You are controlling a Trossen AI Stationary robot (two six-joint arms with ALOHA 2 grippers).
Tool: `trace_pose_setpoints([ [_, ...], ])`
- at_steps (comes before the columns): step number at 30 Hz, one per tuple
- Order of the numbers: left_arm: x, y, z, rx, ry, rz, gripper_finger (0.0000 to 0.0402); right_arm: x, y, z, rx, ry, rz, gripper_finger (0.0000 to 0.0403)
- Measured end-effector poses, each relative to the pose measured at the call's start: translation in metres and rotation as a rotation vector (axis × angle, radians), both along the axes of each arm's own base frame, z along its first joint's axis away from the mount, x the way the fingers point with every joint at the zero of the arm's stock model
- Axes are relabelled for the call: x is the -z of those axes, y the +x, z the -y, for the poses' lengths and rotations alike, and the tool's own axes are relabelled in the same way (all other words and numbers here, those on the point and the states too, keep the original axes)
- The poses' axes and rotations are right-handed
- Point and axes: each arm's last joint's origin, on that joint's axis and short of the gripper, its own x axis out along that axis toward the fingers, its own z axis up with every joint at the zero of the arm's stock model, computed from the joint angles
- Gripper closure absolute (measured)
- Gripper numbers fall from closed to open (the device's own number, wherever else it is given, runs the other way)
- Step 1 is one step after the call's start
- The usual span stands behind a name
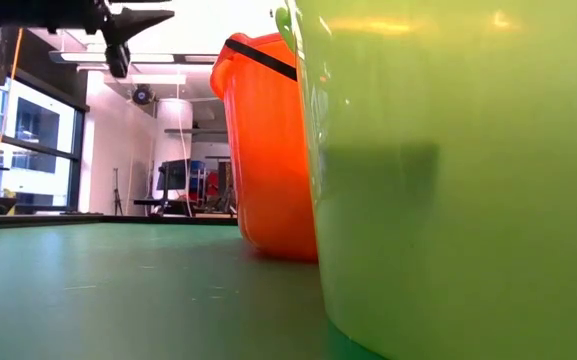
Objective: Sort candy by brand, put in halloween buckets
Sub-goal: Return to Home Position
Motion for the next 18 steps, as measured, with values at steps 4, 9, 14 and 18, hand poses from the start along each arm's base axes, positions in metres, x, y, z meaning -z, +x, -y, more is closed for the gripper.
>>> trace_pose_setpoints([
  [4, 0.023, -0.001, 0.006, 0.009, -0.013, 0.003, 0.0389, 0.012, -0.017, 0.002, -0.002, 0.011, 0.064, 0.0400],
  [9, 0.049, -0.007, 0.006, -0.008, -0.031, -0.020, 0.0399, 0.031, -0.032, 0.003, -0.009, 0.082, 0.143, 0.0402],
  [14, 0.066, -0.019, 0.004, -0.019, -0.055, 0.005, 0.0401, 0.047, -0.049, 0.004, -0.018, 0.102, 0.183, 0.0402],
  [18, 0.082, -0.029, 0.002, -0.040, -0.106, 0.013, 0.0401, 0.059, -0.063, 0.006, 0.000, 0.105, 0.199, 0.0403],
])
